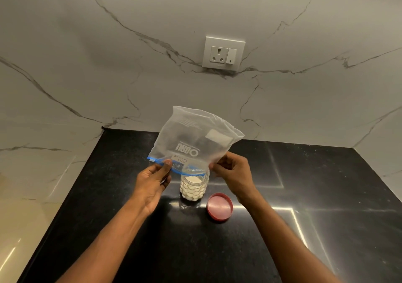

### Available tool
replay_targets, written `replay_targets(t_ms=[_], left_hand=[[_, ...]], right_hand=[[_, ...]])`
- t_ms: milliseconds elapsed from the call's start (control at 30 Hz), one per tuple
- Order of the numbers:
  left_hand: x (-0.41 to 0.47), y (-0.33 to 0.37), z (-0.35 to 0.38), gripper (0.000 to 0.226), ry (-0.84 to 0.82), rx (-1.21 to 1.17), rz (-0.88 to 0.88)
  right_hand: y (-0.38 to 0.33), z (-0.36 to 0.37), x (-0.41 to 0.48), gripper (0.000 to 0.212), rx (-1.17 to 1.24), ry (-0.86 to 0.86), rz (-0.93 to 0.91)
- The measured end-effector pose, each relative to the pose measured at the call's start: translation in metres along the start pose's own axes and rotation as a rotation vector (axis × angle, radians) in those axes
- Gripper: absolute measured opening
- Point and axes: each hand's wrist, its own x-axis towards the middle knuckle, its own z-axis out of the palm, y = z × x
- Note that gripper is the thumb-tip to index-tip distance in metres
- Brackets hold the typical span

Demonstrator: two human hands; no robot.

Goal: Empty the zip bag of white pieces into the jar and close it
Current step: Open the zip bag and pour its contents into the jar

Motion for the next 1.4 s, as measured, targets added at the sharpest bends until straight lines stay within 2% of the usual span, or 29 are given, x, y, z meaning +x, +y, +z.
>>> replay_targets(t_ms=[100,200,367,433,533,667,733,833,900,1000,1133,1267,1400], left_hand=[[0.001,-0.003,0.002,0.039,0.017,-0.013,-0.009],[0.003,-0.004,0.004,0.027,0.032,-0.011,-0.010],[0.001,-0.009,0.010,0.014,-0.006,0.045,0.017],[0.001,-0.008,0.009,0.014,0.002,0.048,0.034],[0.002,-0.004,0.007,0.014,0.034,0.043,0.054],[0.001,-0.006,0.010,0.015,0.026,0.079,0.067],[-0.001,-0.008,0.012,0.019,0.007,0.092,0.066],[-0.001,-0.006,0.013,0.013,0.029,0.094,0.091],[-0.001,-0.003,0.012,0.018,0.035,0.102,0.141],[-0.005,0.003,0.014,0.027,0.000,0.139,0.237],[-0.008,0.018,0.029,0.023,-0.084,0.169,0.387],[-0.010,0.043,0.042,0.018,-0.047,0.241,0.650],[-0.017,0.075,0.043,0.017,-0.033,0.373,0.855]], right_hand=[[-0.001,0.006,-0.003,0.038,-0.071,-0.082,0.017],[0.000,0.013,-0.003,0.034,-0.185,-0.010,-0.032],[-0.008,0.026,-0.007,0.053,-0.085,-0.032,0.018],[-0.007,0.026,-0.005,0.049,-0.076,0.000,0.026],[-0.005,0.015,0.001,0.032,-0.155,0.069,-0.014],[0.003,0.010,-0.005,0.046,-0.056,-0.010,0.096],[0.010,0.014,-0.010,0.056,-0.079,-0.043,0.144],[0.006,0.008,-0.008,0.043,0.028,0.024,0.159],[0.000,0.000,-0.005,0.042,0.054,0.077,0.136],[-0.007,-0.004,-0.003,0.031,0.052,0.056,0.148],[-0.009,-0.008,-0.007,0.018,0.184,0.050,0.202],[-0.016,-0.007,-0.013,0.037,0.265,0.085,0.236],[-0.032,-0.012,-0.011,0.061,0.368,0.295,0.167]])
